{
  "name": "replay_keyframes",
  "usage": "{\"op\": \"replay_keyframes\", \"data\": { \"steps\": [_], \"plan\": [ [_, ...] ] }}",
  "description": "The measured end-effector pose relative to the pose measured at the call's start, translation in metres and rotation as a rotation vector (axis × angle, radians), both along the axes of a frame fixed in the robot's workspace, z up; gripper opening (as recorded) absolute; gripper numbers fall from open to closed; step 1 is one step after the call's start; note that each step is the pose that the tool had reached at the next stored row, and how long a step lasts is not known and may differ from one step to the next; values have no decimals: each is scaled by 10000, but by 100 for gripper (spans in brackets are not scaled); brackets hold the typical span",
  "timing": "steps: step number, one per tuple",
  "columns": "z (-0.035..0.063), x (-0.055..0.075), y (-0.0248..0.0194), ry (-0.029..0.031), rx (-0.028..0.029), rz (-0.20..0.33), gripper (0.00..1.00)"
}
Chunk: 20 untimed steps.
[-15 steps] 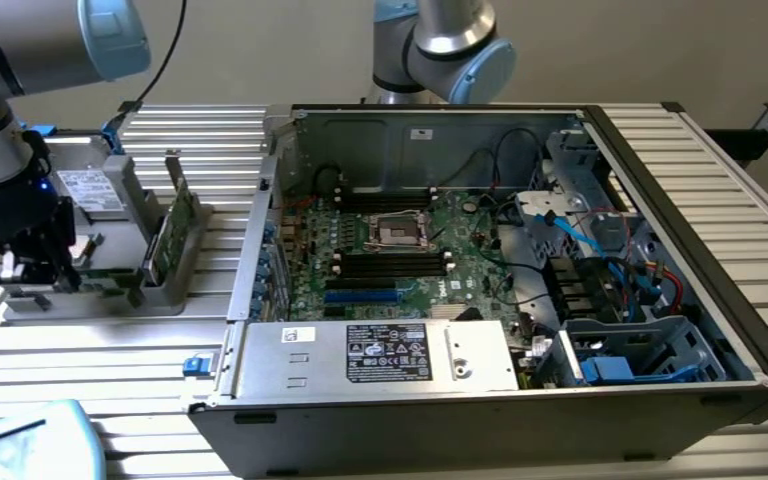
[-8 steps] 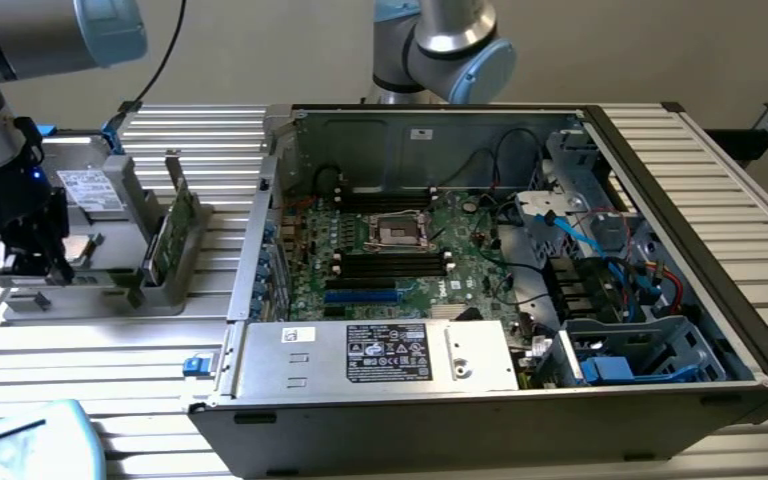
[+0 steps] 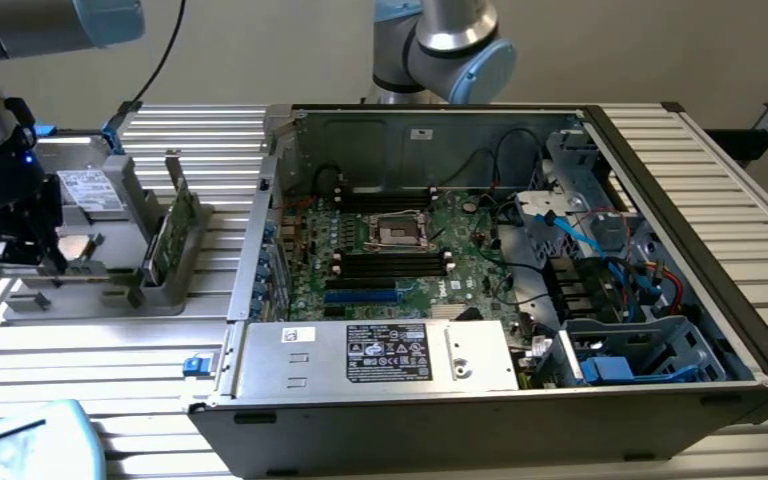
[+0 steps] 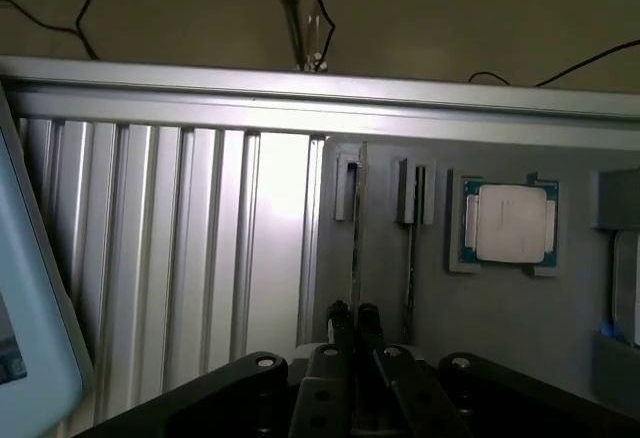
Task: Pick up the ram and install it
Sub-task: 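Pick up the ram and move it above insertion slot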
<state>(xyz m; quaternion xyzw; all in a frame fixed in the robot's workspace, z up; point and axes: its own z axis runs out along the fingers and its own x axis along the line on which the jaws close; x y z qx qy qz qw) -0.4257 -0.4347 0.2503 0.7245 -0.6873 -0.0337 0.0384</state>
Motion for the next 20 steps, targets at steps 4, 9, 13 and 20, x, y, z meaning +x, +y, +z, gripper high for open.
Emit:
{"op": "replay_keyframes", "data": {
  "steps": [4, 9, 13, 20],
  "plan": [
    [84, 41, 0, 43, 0, 0, 14],
    [186, 110, 0, 94, 0, 0, 14],
    [266, 168, 0, 136, 0, 0, 14],
    [411, 268, 0, 227, 0, 0, 14]
  ]
}}
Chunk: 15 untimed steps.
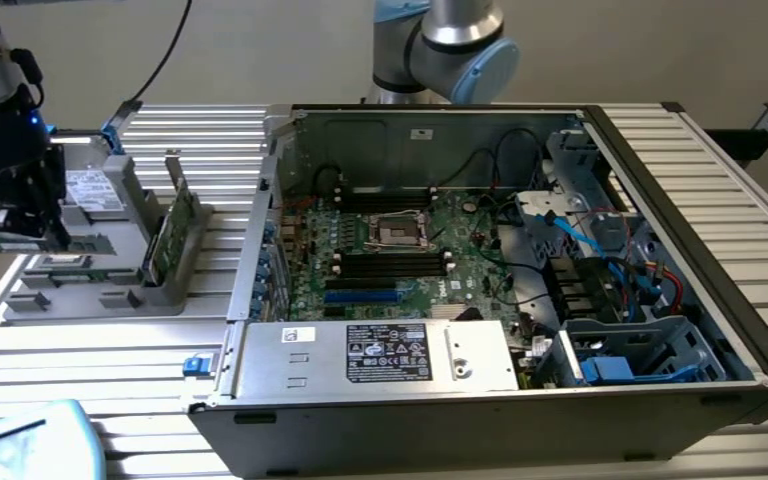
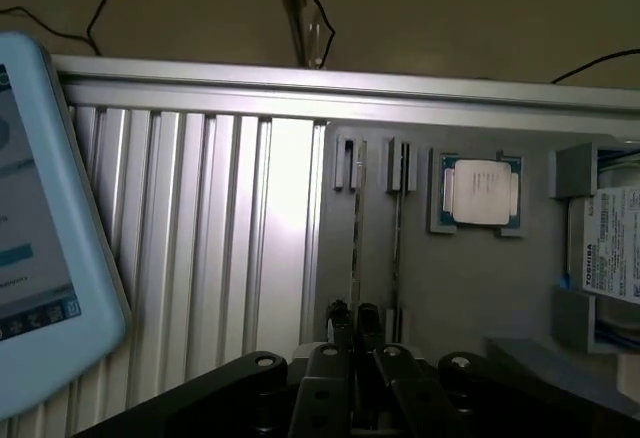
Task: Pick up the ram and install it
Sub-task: 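Pick up the ram and move it above insertion slot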
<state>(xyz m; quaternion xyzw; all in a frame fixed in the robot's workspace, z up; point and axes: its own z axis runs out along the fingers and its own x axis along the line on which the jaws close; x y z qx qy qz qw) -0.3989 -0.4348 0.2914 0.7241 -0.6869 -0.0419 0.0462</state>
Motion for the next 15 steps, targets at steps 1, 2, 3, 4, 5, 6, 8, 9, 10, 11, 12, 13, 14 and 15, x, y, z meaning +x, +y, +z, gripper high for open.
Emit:
{"op": "replay_keyframes", "data": {
  "steps": [1, 2, 3, 4, 5, 6, 8, 9, 10, 11, 12, 13, 14, 15],
  "plan": [
    [22, 18, 0, 15, 0, 0, 14],
    [42, 37, -1, 31, 0, 0, 14],
    [63, 59, -1, 48, 0, 0, 14],
    [84, 81, -2, 64, 0, 0, 14],
    [105, 105, -4, 82, 0, -1, 14],
    [126, 130, -5, 100, -1, 0, 14],
    [172, 183, -9, 141, -1, 0, 14],
    [194, 211, -12, 163, 0, 0, 14],
    [216, 239, -16, 185, 0, 0, 14],
    [239, 268, -19, 209, 0, 0, 14],
    [261, 296, -23, 233, 0, -1, 14],
    [284, 325, -27, 256, 0, 0, 14],
    [305, 353, -31, 278, 0, 0, 14],
    [326, 382, -35, 300, 0, -1, 14]
  ]
}}
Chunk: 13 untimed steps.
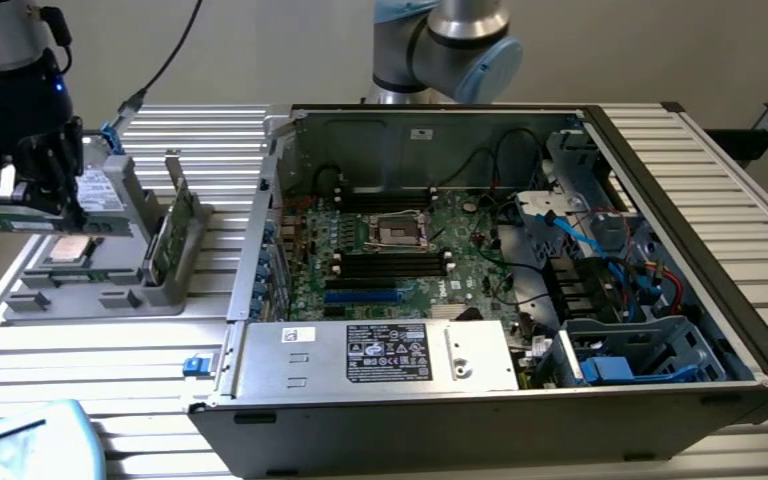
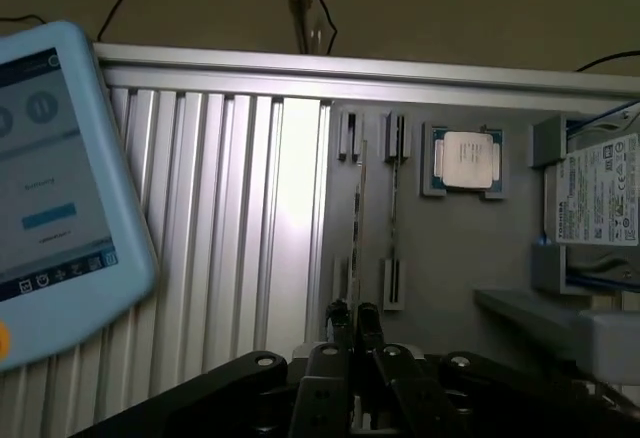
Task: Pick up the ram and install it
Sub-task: 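Pick up the ram and move it above insertion slot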
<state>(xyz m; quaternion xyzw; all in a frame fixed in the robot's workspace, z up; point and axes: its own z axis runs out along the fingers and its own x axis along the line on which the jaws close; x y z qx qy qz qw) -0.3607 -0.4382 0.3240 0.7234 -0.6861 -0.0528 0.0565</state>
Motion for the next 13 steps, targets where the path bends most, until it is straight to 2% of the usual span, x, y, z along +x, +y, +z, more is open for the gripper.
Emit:
{"op": "replay_keyframes", "data": {
  "steps": [7, 13],
  "plan": [
    [138, 226, -19, 118, 3, 0, 14],
    [241, 446, -32, 180, 10, 1, 14]
  ]
}}
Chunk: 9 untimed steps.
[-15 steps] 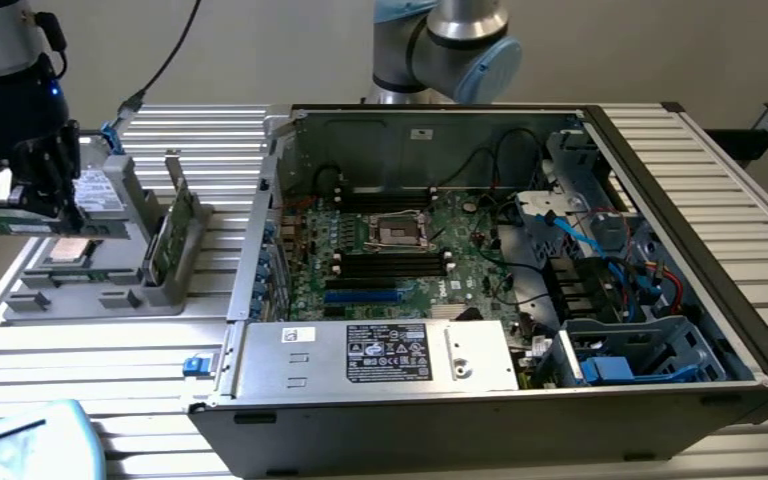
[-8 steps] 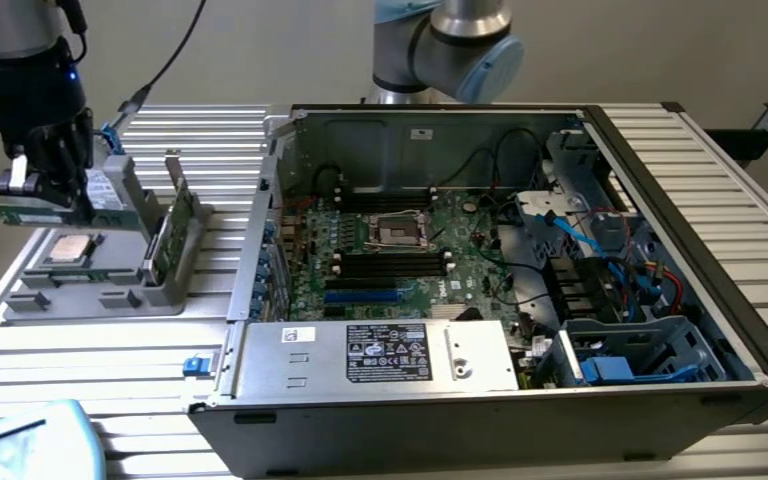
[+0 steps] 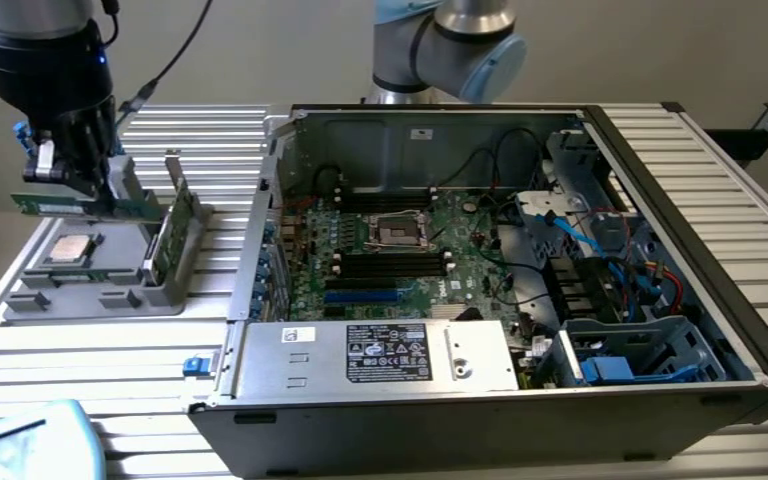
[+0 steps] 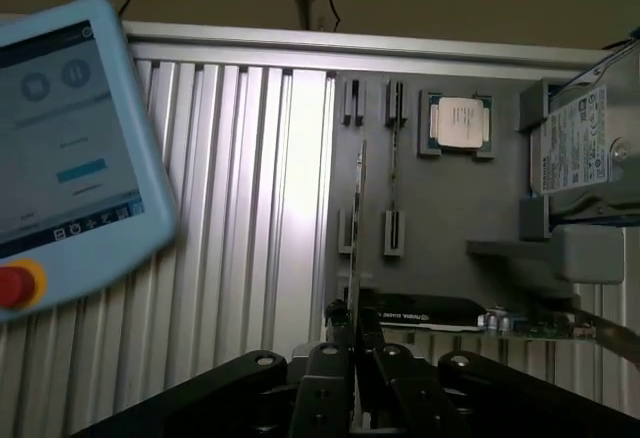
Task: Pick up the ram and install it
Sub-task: 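Pick up the ram and move it above insertion slot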
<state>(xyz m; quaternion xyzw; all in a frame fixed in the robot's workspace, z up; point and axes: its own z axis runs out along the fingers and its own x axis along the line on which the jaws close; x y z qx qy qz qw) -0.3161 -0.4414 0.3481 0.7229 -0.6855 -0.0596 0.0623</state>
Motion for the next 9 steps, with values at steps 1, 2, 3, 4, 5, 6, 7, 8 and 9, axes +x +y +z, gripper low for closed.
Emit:
{"op": "replay_keyframes", "data": {
  "steps": [1, 2, 3, 4, 5, 6, 7, 8, 9],
  "plan": [
    [19, 38, -2, 10, 1, 0, 14],
    [38, 75, -5, 20, 2, 0, 14],
    [56, 112, -6, 28, 4, 0, 14],
    [74, 149, -8, 37, 7, -1, 14],
    [93, 187, -10, 46, 9, -1, 14],
    [112, 225, -12, 56, 10, 0, 14],
    [130, 262, -14, 64, 13, 0, 14],
    [150, 302, -16, 73, 14, 0, 14],
    [169, 339, -18, 82, 15, 1, 14]
  ]
}}
